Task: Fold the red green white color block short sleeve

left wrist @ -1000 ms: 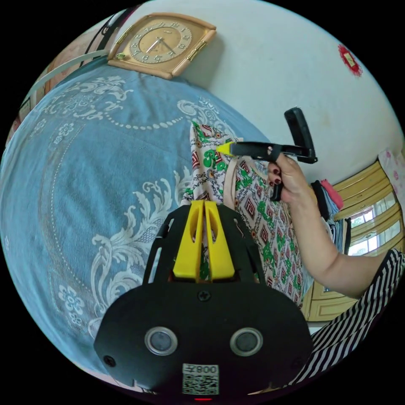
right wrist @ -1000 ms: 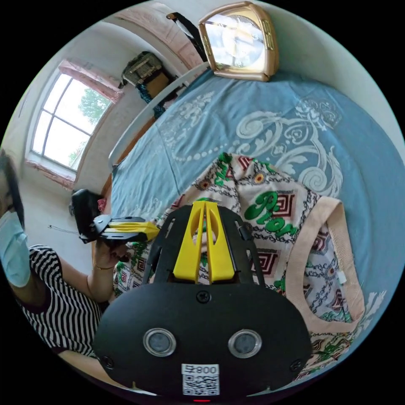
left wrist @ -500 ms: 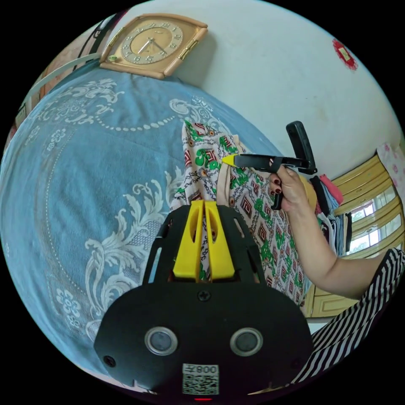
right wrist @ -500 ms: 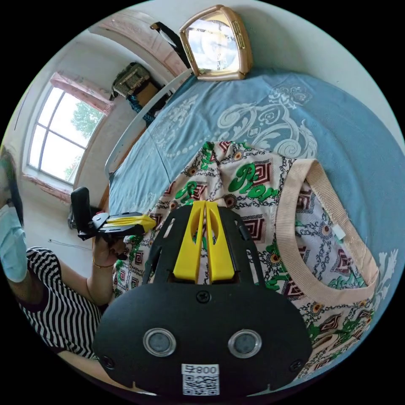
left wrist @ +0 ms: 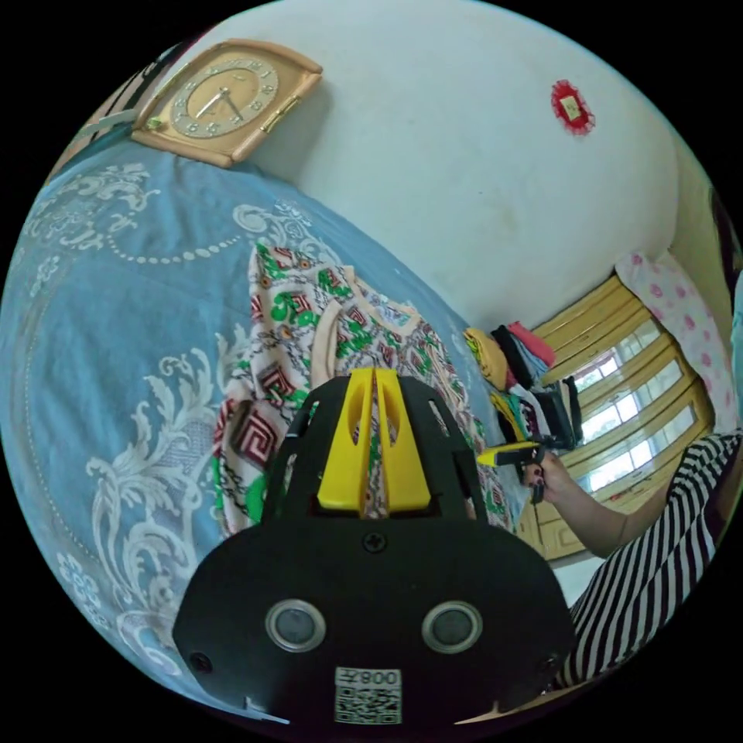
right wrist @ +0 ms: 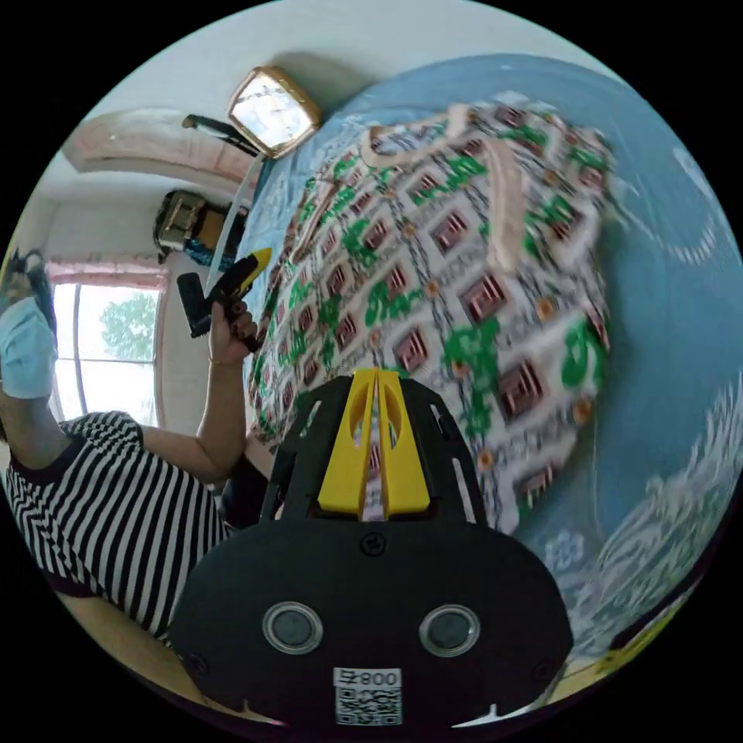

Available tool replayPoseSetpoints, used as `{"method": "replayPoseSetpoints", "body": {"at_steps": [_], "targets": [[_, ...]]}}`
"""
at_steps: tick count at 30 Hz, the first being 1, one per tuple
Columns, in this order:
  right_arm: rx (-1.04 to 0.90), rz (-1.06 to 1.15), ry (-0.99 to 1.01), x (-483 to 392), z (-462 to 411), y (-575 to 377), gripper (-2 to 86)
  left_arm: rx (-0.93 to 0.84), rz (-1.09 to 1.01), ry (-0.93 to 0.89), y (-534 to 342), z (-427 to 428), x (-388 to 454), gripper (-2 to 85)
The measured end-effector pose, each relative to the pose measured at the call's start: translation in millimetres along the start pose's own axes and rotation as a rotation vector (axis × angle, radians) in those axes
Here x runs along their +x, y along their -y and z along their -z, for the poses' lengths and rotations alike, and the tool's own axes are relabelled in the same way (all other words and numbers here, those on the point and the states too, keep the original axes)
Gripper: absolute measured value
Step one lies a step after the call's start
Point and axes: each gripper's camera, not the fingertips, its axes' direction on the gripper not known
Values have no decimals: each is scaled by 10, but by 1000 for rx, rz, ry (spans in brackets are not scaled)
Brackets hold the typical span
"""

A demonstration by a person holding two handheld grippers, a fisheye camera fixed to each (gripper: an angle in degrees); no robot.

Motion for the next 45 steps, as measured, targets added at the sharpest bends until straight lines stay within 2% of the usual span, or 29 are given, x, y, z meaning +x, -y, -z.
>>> {"method": "replayPoseSetpoints", "body": {"at_steps": [3, 8, 9, 14, 20, 26, 34, 41, 45], "targets": [[28, -146, 47, 327, 229, -836, 1, -15, 81, -88, -159, 200, 49, 12], [135, -246, 156, 684, 530, -1888, 6, -23, 219, -473, -474, 844, 81, 27], [156, -256, 168, 744, 581, -2119, 10, -31, 233, -493, -514, 936, 81, 29], [192, -298, 173, 974, 625, -3012, 25, -95, 312, -360, -1035, 1928, 171, 34], [258, -399, 265, 1423, 435, -4050, 57, -71, 487, -227, -1983, 2707, 95, 48], [264, -437, 366, 1782, 148, -4696, 79, -150, 625, -184, -2707, 2865, -47, 75], [260, -476, 442, 2114, -108, -5305, 84, -109, 786, -224, -3124, 2869, -364, 116], [261, -501, 456, 2275, -184, -5650, 84, -235, 720, -149, -3024, 2718, -343, 128], [250, -504, 449, 2337, -217, -5801, 84, -250, 713, -177, -3043, 2674, -336, 129]]}}
